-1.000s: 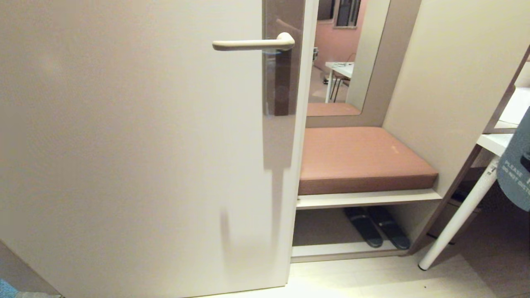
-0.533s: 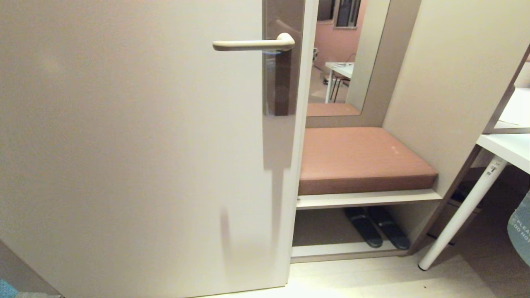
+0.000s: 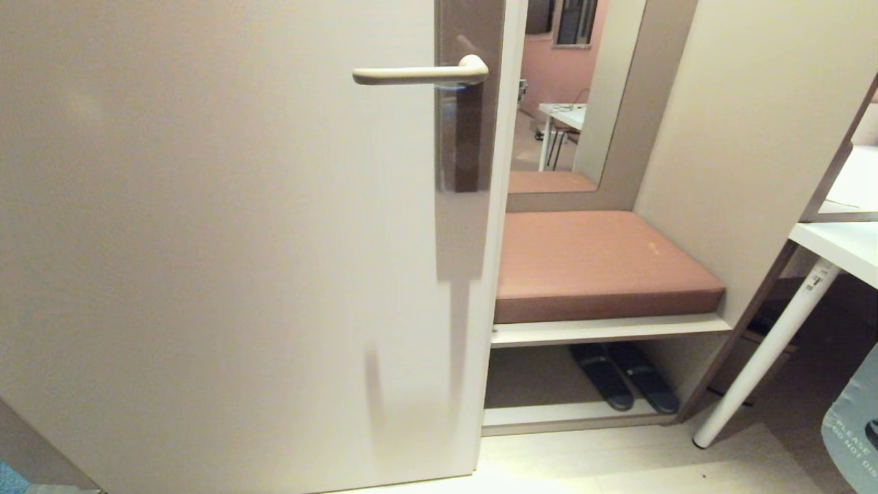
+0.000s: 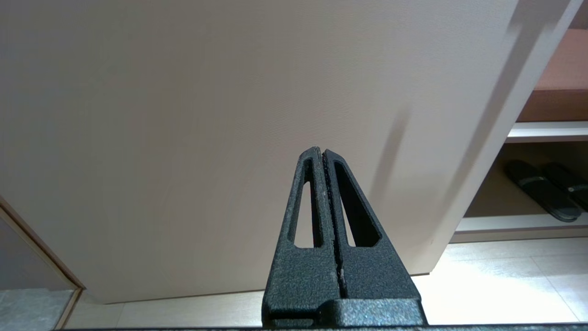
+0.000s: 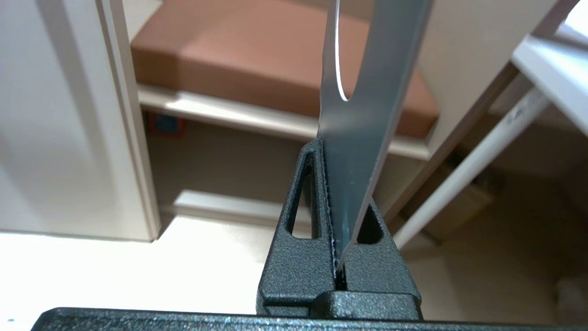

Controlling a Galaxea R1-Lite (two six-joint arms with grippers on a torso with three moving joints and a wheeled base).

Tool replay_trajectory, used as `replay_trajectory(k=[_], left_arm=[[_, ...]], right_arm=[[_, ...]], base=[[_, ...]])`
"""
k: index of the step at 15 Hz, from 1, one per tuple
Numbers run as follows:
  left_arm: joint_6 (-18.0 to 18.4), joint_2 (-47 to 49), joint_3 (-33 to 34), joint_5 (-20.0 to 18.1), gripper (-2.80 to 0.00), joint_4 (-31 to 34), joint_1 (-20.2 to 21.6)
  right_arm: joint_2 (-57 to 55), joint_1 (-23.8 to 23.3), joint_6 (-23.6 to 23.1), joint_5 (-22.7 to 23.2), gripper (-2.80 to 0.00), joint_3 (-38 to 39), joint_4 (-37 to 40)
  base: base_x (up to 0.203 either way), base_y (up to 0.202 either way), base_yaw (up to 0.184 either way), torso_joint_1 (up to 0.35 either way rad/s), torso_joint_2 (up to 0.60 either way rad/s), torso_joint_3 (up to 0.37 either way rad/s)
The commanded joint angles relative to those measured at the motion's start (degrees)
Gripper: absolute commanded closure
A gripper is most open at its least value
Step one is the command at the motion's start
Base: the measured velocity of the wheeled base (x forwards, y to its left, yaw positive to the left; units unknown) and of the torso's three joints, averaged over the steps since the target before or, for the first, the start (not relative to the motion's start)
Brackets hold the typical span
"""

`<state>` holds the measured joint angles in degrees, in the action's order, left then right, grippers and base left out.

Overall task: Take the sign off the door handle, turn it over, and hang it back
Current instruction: Hand it to the other hand

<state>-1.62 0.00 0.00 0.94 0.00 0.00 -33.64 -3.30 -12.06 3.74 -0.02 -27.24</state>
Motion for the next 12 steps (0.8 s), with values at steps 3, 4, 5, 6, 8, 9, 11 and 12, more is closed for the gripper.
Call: replay_trajectory(k=[3, 4, 5, 6, 8, 9, 11, 12], left_arm=[[0.0, 0.0, 0.0, 0.0, 0.00, 0.0, 0.0], [0.0, 0.0, 0.0, 0.0, 0.00, 0.0, 0.0], [0.0, 0.0, 0.0, 0.0, 0.00, 0.0, 0.0], [0.0, 0.0, 0.0, 0.0, 0.00, 0.0, 0.0], [0.0, 0.0, 0.0, 0.0, 0.00, 0.0, 0.0], [0.0, 0.0, 0.0, 0.0, 0.00, 0.0, 0.0], [0.0, 0.0, 0.0, 0.0, 0.00, 0.0, 0.0], [0.0, 0.0, 0.0, 0.0, 0.00, 0.0, 0.0]], right_arm=[[6.6, -0.8, 2.4, 0.0, 0.00, 0.0, 7.0], [8.4, -0.8, 2.8, -0.1, 0.00, 0.0, 9.9], [10.7, -0.8, 3.2, -0.2, 0.00, 0.0, 12.9], [12.8, -0.8, 3.4, -0.3, 0.00, 0.0, 15.8], [15.8, -0.7, 3.6, -0.3, 0.00, 0.0, 20.1], [17.3, -0.5, 3.8, -0.7, 0.00, 0.0, 21.1], [18.7, 0.6, 3.9, -1.9, 0.00, 0.0, 23.6], [19.7, 1.1, 3.8, -2.1, 0.00, 0.0, 24.4]], base=[[0.000, 0.000, 0.000, 0.000, 0.00, 0.000], [0.000, 0.000, 0.000, 0.000, 0.00, 0.000], [0.000, 0.000, 0.000, 0.000, 0.00, 0.000], [0.000, 0.000, 0.000, 0.000, 0.00, 0.000], [0.000, 0.000, 0.000, 0.000, 0.00, 0.000], [0.000, 0.000, 0.000, 0.000, 0.00, 0.000], [0.000, 0.000, 0.000, 0.000, 0.00, 0.000], [0.000, 0.000, 0.000, 0.000, 0.00, 0.000]])
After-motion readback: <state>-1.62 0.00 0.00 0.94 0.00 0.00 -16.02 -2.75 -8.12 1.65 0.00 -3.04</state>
